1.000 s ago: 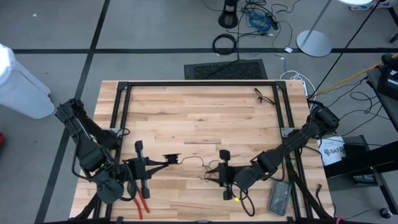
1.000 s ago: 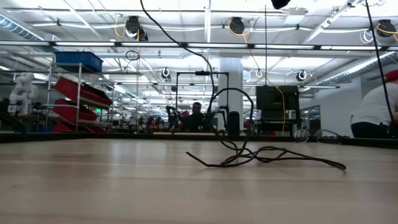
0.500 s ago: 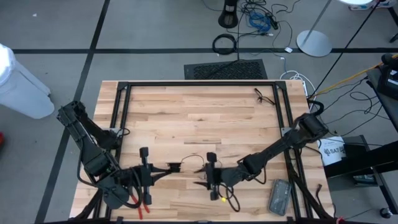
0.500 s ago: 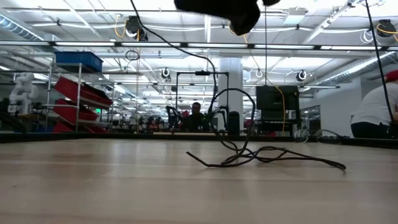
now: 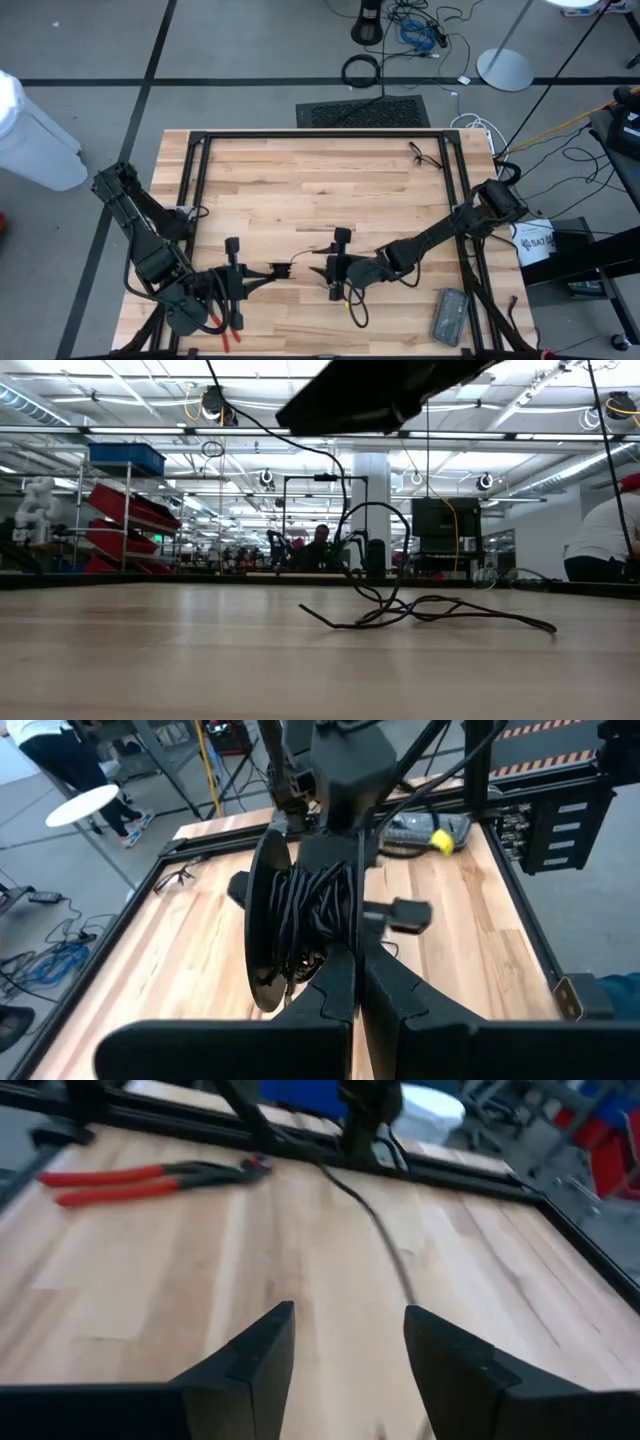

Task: Coil cords
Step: Coil the black wire onto the black spool

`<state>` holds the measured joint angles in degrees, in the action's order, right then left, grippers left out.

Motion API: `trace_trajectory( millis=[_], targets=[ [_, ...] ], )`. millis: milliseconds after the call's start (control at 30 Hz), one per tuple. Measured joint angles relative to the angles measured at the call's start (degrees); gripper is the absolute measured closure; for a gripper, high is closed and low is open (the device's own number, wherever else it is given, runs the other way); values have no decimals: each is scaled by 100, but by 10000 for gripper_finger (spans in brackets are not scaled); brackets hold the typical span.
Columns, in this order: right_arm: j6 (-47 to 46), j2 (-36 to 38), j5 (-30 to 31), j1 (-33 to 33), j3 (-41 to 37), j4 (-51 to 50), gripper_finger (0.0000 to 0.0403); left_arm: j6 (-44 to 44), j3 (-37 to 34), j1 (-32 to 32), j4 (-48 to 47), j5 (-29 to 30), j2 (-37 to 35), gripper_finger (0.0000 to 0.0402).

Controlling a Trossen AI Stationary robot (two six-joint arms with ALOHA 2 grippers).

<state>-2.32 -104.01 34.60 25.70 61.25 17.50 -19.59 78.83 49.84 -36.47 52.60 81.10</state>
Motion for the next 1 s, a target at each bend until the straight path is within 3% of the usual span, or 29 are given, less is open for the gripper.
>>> trace_trajectory(
  millis=[167, 400, 1000],
  targets=[
    [-233, 0, 309, -67, 0, -226, 239, -111, 0, 6, 0, 0, 0, 394],
    [-167, 0, 257, -100, 0, -323, 266, -163, -2, 17, -2, 0, 2, 394],
    [-422, 2, 292, -141, 0, -689, 377, -153, -4, 17, -4, 0, 2, 394]
  ],
)
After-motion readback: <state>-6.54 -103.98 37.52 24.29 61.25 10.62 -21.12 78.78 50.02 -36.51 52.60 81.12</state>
